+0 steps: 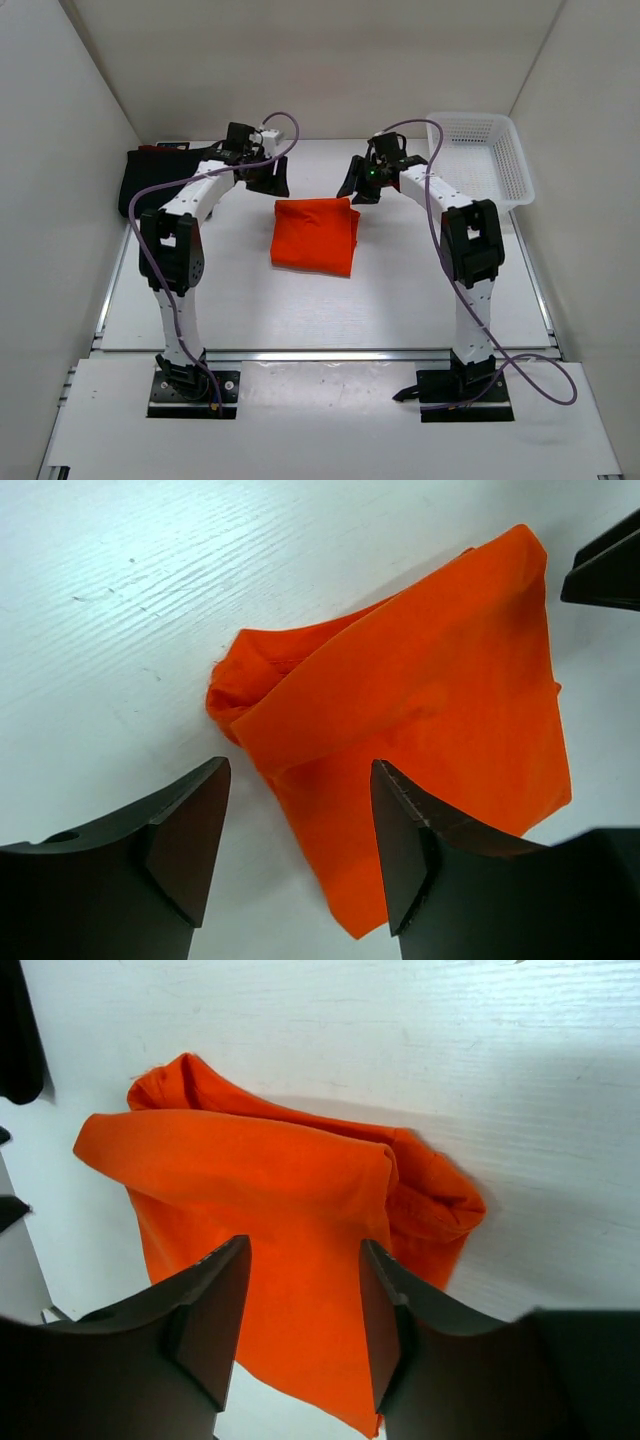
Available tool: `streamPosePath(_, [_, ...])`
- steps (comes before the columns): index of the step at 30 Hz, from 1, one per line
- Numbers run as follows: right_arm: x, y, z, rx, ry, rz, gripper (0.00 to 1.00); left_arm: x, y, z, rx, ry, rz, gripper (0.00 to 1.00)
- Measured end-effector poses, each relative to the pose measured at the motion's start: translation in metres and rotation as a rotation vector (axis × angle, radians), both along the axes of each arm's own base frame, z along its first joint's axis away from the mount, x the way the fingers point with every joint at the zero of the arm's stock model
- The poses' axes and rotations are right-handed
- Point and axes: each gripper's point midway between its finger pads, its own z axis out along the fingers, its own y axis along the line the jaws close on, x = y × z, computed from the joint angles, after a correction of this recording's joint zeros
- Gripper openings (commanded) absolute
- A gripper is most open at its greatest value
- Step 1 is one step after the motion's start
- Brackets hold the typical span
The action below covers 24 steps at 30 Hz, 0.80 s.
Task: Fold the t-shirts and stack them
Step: Fold the long partially folded tshirt into a neat square, then smooth out wrinkles on the folded tshirt
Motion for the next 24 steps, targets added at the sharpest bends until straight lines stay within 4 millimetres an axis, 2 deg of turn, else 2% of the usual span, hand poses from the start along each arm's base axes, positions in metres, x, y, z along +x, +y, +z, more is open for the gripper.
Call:
streamPosePath(3, [0.006,-0.002,-0.005,-0.005,-0.010,-0.001,0.52,-0.002,-0.006,-0.010,-0.002,0.025,-0.011,0.70])
streamPosePath(8, [0.033,-0.001,-0.022,-0.025,-0.031,0.003,0.56,0.003,0.010,-0.025,-0.001,0.063,0.032,0.70])
streamPosePath(12, [0.040,0.003,-0.043,-0.029,-0.002,0.017,0.53,0.005,0.019,-0.026,0.002,0.069,0.051,0.71])
streamPosePath(16, [0.033,0.007,-0.056,-0.018,0.050,0.039,0.52,0.004,0.020,-0.027,0.000,0.073,0.054,0.72])
streamPosePath(20, [0.028,0.007,-0.057,-0.010,0.071,0.041,0.53,0.001,0.020,-0.031,0.000,0.088,0.057,0.71])
streamPosePath(24, [0.008,0.002,-0.056,0.011,0.087,0.018,0.54,0.000,0.021,-0.031,-0.001,0.094,0.061,0.71])
